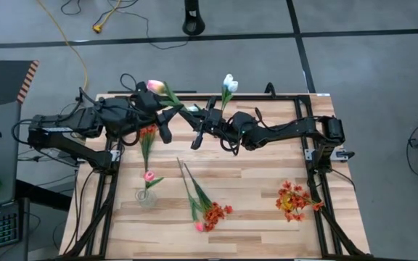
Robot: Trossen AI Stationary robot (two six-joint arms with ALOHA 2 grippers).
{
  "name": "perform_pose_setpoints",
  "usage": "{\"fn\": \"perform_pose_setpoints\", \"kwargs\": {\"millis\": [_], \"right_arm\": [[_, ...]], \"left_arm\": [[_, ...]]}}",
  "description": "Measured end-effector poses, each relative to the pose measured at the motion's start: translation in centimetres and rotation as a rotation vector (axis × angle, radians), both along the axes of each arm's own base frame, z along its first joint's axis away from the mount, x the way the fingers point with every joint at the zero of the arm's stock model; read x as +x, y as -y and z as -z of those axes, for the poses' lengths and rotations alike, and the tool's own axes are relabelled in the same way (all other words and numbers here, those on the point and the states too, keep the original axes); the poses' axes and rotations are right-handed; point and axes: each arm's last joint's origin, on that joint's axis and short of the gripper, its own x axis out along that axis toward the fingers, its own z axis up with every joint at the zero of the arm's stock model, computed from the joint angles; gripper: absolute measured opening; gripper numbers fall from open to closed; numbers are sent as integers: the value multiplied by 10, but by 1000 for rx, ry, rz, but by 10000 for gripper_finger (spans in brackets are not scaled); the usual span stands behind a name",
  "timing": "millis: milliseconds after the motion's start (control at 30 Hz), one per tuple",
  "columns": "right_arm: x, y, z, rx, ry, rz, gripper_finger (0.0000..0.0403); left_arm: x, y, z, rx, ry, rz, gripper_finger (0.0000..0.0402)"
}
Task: Sort flowers into vase by color
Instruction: Put left pink flower into the transparent vase
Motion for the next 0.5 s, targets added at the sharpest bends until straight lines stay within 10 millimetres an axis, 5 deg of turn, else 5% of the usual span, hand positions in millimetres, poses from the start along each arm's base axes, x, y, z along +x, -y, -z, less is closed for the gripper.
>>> {"fn": "perform_pose_setpoints", "kwargs": {"millis": [200,500], "right_arm": [[0,0,0,2,-1,0,26],[1,-1,3,10,-30,-5,108]], "left_arm": [[0,0,0,24,-15,15,11],[-7,1,0,4,-34,75,3]]}}
